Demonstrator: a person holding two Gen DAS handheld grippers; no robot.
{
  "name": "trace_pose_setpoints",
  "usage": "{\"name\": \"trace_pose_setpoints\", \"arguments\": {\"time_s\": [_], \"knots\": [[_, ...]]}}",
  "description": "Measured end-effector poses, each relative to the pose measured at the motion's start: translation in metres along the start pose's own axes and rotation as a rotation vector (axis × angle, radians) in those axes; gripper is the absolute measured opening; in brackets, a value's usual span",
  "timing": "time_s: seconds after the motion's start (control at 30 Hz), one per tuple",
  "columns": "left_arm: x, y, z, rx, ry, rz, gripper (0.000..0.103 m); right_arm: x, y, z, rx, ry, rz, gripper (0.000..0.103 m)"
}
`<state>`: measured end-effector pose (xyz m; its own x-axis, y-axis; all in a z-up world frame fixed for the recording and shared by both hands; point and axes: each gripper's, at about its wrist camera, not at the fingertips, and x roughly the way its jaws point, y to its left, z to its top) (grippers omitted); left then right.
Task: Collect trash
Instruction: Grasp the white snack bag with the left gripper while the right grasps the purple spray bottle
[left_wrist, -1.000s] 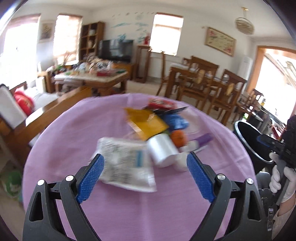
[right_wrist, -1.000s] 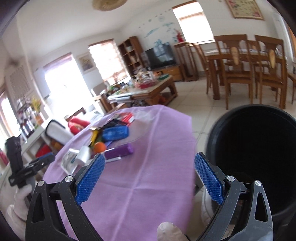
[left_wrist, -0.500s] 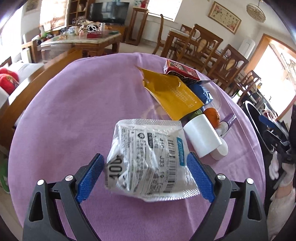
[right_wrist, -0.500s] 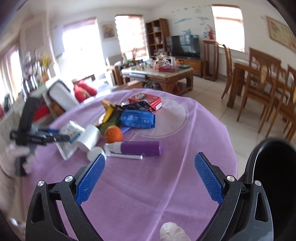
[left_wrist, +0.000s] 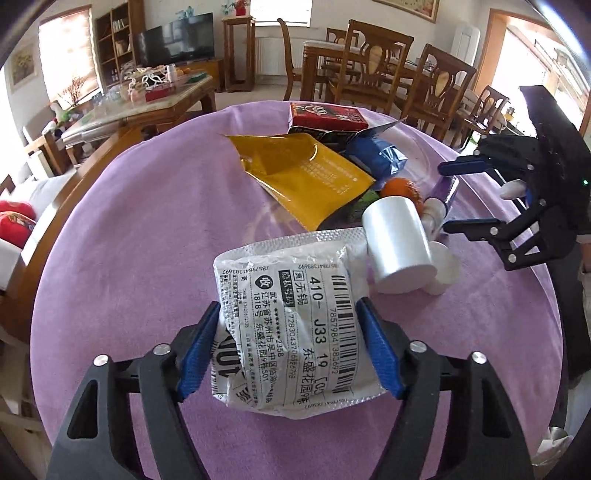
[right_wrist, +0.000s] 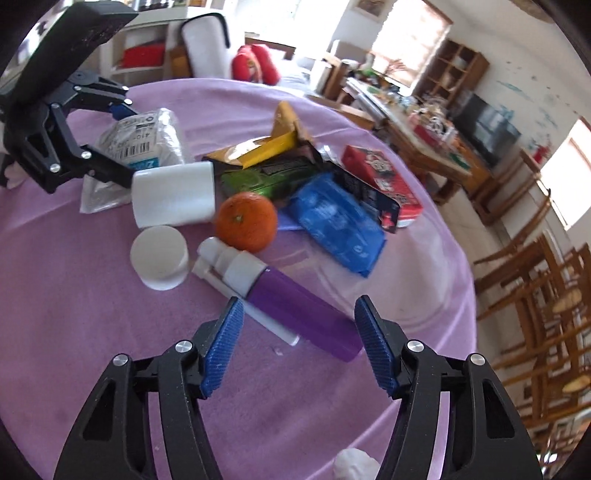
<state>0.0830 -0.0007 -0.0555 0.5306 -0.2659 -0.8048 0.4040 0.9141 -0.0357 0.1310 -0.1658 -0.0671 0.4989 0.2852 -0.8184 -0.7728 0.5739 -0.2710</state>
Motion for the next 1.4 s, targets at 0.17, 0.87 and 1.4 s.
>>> {"name": "trace_pose_setpoints", "arguments": {"time_s": [0.17, 0.87, 1.4], "knots": [[-0.007, -0.014, 0.001, 0.051, -0.036, 0.052, 0.058, -0.003, 0.007, 0.002, 0.014, 0.024, 0.039, 0.049], [-0.067, -0.024, -0.008, -0.062, -0.283, -0.001, 0.056, -0.062, 0.011, -0.032, 0.483, -0.117, 0.115, 0.026], [-0.063, -0.051, -0.003, -0.043, -0.281, -0.038, 0.056, -0.046, 0.017, -0.039, 0.553, -0.126, 0.114, 0.025]]}}
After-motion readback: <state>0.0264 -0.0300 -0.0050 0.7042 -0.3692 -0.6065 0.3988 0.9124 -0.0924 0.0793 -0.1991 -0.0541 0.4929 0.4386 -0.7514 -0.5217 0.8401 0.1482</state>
